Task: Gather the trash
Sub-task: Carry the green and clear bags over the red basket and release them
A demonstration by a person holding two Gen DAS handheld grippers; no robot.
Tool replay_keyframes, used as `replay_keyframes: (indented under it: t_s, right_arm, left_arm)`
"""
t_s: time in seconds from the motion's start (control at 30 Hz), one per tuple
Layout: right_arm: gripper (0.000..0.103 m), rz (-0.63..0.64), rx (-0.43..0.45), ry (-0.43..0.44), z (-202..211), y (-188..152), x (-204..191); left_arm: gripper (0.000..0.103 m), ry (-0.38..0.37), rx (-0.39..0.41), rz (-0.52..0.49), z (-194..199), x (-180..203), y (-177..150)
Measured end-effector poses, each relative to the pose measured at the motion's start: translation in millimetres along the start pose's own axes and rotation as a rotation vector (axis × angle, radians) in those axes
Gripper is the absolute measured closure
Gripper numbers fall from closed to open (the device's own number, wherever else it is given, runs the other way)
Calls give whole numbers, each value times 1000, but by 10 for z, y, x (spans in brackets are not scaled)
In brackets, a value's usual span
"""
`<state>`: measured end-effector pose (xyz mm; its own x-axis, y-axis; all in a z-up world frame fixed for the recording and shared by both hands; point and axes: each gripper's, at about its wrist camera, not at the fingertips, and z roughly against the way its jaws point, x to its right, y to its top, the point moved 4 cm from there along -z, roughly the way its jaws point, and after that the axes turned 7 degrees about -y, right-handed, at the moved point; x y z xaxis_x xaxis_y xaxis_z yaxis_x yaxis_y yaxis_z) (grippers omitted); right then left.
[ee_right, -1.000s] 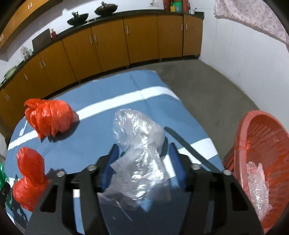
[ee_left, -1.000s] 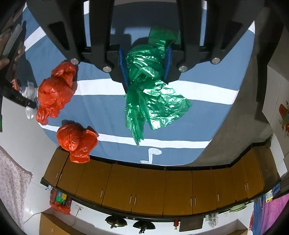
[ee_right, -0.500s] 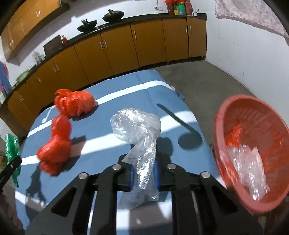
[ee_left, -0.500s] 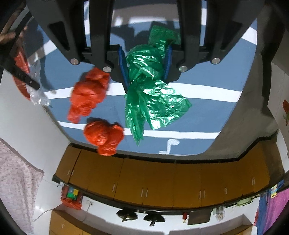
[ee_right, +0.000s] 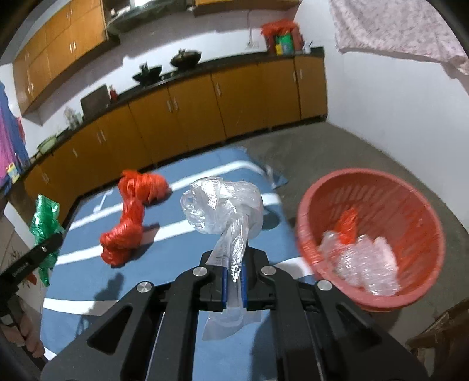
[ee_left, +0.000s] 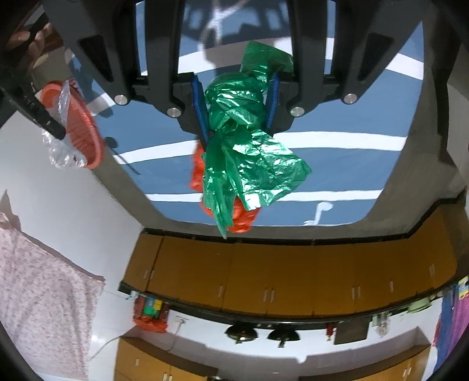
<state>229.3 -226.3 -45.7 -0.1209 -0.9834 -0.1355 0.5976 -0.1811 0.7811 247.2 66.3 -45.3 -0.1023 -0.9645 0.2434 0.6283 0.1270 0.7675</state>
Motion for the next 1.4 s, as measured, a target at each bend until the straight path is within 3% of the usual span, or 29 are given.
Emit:
replay_keyframes:
  t_s: [0.3,0.67,0.97,1.4]
  right_arm:
    - [96,-54,55,-102,304,91,567]
    - [96,-97,69,-242,337,62,1190]
    - [96,-161,68,-272,277,59,1590]
    - [96,-199,77,-271,205,119,1786]
  left_arm:
    - [69,-99,-5,-79,-46,731,14]
    - [69,-236,-63,-187,-322,1725,-93]
    - [69,-342,-114,-262,-603,2405,-234]
    - [69,-414,-164,-293,-877,2712,-357]
